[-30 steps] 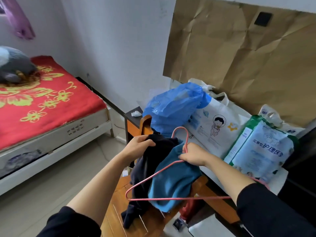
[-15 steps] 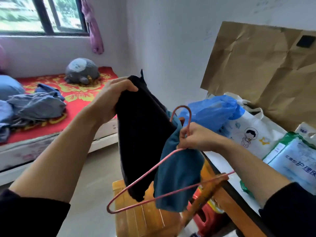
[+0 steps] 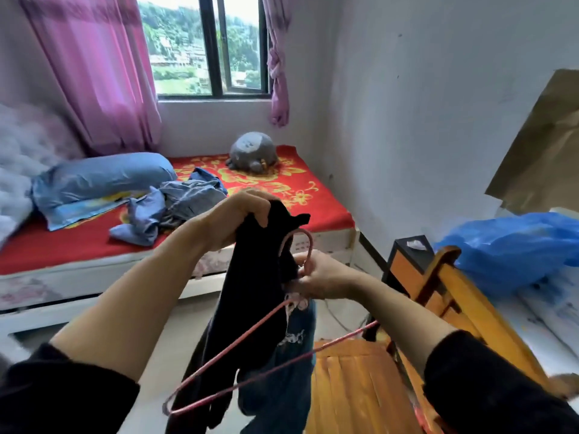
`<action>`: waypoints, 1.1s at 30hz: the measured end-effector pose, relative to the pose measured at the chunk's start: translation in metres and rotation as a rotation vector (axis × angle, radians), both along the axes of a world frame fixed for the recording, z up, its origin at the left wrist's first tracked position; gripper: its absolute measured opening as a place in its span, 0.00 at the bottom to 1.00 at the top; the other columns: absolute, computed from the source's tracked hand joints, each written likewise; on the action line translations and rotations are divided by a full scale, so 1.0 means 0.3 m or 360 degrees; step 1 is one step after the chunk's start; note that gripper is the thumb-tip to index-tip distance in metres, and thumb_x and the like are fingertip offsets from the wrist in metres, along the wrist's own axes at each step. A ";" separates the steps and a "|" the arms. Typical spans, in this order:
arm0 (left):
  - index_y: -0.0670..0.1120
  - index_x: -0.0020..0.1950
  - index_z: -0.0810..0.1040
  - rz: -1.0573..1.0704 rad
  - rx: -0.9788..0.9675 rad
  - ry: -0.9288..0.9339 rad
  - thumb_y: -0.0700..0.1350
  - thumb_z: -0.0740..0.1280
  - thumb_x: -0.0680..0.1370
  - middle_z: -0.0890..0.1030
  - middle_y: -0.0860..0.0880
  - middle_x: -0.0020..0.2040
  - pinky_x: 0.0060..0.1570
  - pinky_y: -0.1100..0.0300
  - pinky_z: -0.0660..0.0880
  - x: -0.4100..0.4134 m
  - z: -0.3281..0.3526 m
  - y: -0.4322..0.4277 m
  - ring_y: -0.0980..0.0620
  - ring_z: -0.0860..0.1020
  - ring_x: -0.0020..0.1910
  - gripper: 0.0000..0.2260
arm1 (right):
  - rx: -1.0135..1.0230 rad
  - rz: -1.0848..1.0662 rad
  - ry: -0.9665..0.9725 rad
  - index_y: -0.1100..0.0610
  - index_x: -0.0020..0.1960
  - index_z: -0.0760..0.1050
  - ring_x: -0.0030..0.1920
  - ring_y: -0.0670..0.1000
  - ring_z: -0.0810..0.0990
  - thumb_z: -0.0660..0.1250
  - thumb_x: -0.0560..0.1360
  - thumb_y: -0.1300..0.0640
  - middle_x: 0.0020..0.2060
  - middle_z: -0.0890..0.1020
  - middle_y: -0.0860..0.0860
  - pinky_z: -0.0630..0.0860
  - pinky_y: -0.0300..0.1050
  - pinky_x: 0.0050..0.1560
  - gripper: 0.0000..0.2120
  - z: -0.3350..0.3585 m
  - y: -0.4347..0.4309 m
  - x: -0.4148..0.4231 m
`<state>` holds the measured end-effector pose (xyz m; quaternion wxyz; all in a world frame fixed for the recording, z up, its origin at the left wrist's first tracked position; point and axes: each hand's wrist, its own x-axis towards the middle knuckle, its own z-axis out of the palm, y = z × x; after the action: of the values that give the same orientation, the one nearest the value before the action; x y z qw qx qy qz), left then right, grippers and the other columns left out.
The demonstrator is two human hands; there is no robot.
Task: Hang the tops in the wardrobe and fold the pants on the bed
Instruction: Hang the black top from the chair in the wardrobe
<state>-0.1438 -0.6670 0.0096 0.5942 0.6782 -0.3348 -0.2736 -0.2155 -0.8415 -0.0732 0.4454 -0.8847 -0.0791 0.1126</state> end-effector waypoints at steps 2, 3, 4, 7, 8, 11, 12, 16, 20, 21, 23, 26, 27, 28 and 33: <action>0.43 0.30 0.68 0.0078 0.0118 -0.0095 0.40 0.63 0.55 0.66 0.46 0.28 0.27 0.59 0.58 0.067 -0.021 0.151 0.50 0.64 0.26 0.07 | -0.0052 -0.0107 -0.0145 0.54 0.51 0.80 0.44 0.52 0.82 0.69 0.74 0.58 0.45 0.84 0.56 0.78 0.53 0.49 0.06 -0.045 0.097 0.071; 0.42 0.31 0.69 0.0142 0.0208 -0.0169 0.39 0.64 0.55 0.67 0.45 0.29 0.27 0.60 0.59 0.102 -0.038 0.231 0.49 0.64 0.28 0.08 | -0.0092 -0.0183 -0.0240 0.50 0.47 0.80 0.43 0.49 0.82 0.69 0.73 0.56 0.42 0.85 0.51 0.78 0.49 0.46 0.04 -0.057 0.134 0.105; 0.39 0.34 0.70 0.0229 0.0295 -0.0245 0.39 0.65 0.57 0.68 0.45 0.31 0.27 0.61 0.61 0.130 -0.060 0.313 0.48 0.66 0.30 0.09 | -0.0128 -0.0276 -0.0343 0.47 0.44 0.79 0.40 0.44 0.81 0.69 0.73 0.56 0.38 0.84 0.47 0.76 0.44 0.41 0.04 -0.064 0.167 0.137; 0.38 0.42 0.76 0.0488 0.0448 -0.0293 0.36 0.68 0.61 0.74 0.46 0.36 0.32 0.66 0.69 0.164 -0.160 0.545 0.50 0.73 0.35 0.11 | -0.0145 -0.0542 -0.0632 0.50 0.36 0.73 0.31 0.40 0.74 0.67 0.73 0.57 0.29 0.78 0.45 0.69 0.42 0.34 0.08 -0.084 0.280 0.227; 0.43 0.40 0.78 0.0533 0.0464 -0.0276 0.34 0.69 0.63 0.76 0.49 0.35 0.32 0.67 0.70 0.157 -0.201 0.601 0.55 0.74 0.34 0.09 | -0.0129 -0.0588 -0.0694 0.51 0.36 0.71 0.30 0.42 0.74 0.67 0.73 0.58 0.29 0.77 0.45 0.68 0.43 0.33 0.09 -0.092 0.321 0.251; 0.44 0.42 0.78 0.0596 0.0576 -0.0241 0.37 0.71 0.65 0.77 0.53 0.35 0.38 0.60 0.71 0.134 -0.318 0.733 0.57 0.74 0.35 0.07 | -0.0111 -0.0604 -0.0827 0.52 0.39 0.71 0.32 0.48 0.77 0.66 0.73 0.58 0.30 0.79 0.47 0.72 0.47 0.34 0.06 -0.107 0.451 0.310; 0.42 0.41 0.77 0.0607 0.0630 -0.0214 0.43 0.71 0.66 0.75 0.51 0.35 0.39 0.58 0.68 0.127 -0.346 0.769 0.55 0.73 0.36 0.08 | -0.0119 -0.0584 -0.0861 0.52 0.40 0.71 0.32 0.50 0.78 0.66 0.73 0.58 0.31 0.79 0.47 0.74 0.49 0.34 0.05 -0.112 0.488 0.325; 0.46 0.39 0.75 0.0908 0.0852 0.0148 0.59 0.59 0.78 0.74 0.50 0.36 0.38 0.59 0.66 0.119 -0.453 0.875 0.55 0.71 0.34 0.18 | -0.0245 -0.0412 -0.1023 0.42 0.43 0.67 0.30 0.54 0.77 0.66 0.72 0.57 0.27 0.76 0.45 0.73 0.50 0.32 0.10 -0.123 0.595 0.359; 0.45 0.44 0.72 0.1139 0.1120 0.0392 0.56 0.63 0.76 0.73 0.48 0.38 0.29 0.63 0.65 0.105 -0.591 0.896 0.50 0.70 0.32 0.14 | -0.0420 -0.0302 -0.1163 0.46 0.48 0.66 0.28 0.56 0.75 0.66 0.70 0.59 0.26 0.73 0.45 0.70 0.48 0.30 0.13 -0.127 0.643 0.389; 0.45 0.44 0.71 0.1143 0.1117 0.0568 0.56 0.65 0.74 0.73 0.48 0.38 0.28 0.64 0.67 0.099 -0.616 0.892 0.50 0.72 0.32 0.14 | -0.0445 -0.0292 -0.1174 0.47 0.48 0.66 0.28 0.58 0.75 0.66 0.69 0.60 0.26 0.74 0.46 0.70 0.49 0.29 0.13 -0.126 0.646 0.398; 0.45 0.47 0.74 0.1024 0.0980 0.0979 0.54 0.66 0.74 0.76 0.46 0.41 0.26 0.64 0.71 0.093 -0.646 0.879 0.48 0.79 0.32 0.13 | -0.0490 -0.0292 -0.1173 0.48 0.46 0.68 0.29 0.59 0.75 0.65 0.69 0.61 0.27 0.75 0.48 0.69 0.49 0.29 0.11 -0.120 0.639 0.419; 0.41 0.59 0.77 0.0893 0.0417 0.1355 0.44 0.66 0.76 0.81 0.42 0.53 0.31 0.64 0.77 0.113 -0.673 0.852 0.44 0.84 0.45 0.13 | -0.0599 -0.0288 -0.1144 0.50 0.46 0.70 0.29 0.59 0.76 0.65 0.70 0.61 0.27 0.75 0.48 0.67 0.46 0.29 0.08 -0.117 0.607 0.443; 0.39 0.59 0.78 0.0898 0.0219 0.1396 0.41 0.67 0.76 0.82 0.42 0.55 0.33 0.62 0.79 0.125 -0.681 0.841 0.44 0.83 0.49 0.13 | -0.0614 -0.0293 -0.1131 0.51 0.46 0.70 0.29 0.59 0.76 0.64 0.70 0.61 0.27 0.75 0.48 0.67 0.46 0.29 0.08 -0.119 0.594 0.448; 0.39 0.58 0.80 0.0888 0.0093 0.1390 0.39 0.67 0.76 0.82 0.42 0.56 0.36 0.60 0.80 0.135 -0.686 0.829 0.44 0.83 0.51 0.11 | -0.0618 -0.0301 -0.1116 0.51 0.46 0.71 0.30 0.59 0.76 0.64 0.71 0.61 0.27 0.76 0.49 0.67 0.46 0.29 0.07 -0.121 0.582 0.452; 0.39 0.55 0.80 0.0929 0.0092 0.1196 0.34 0.71 0.72 0.84 0.43 0.51 0.44 0.53 0.80 0.164 -0.693 0.782 0.48 0.83 0.50 0.12 | -0.0616 -0.0309 -0.1052 0.52 0.44 0.70 0.30 0.58 0.76 0.64 0.70 0.61 0.28 0.77 0.50 0.70 0.49 0.30 0.06 -0.127 0.526 0.466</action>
<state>-0.0946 -0.4325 -0.1984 0.7070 0.6143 0.1156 -0.3308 -0.0758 -0.6836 -0.1114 0.2296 -0.9442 -0.1115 -0.2081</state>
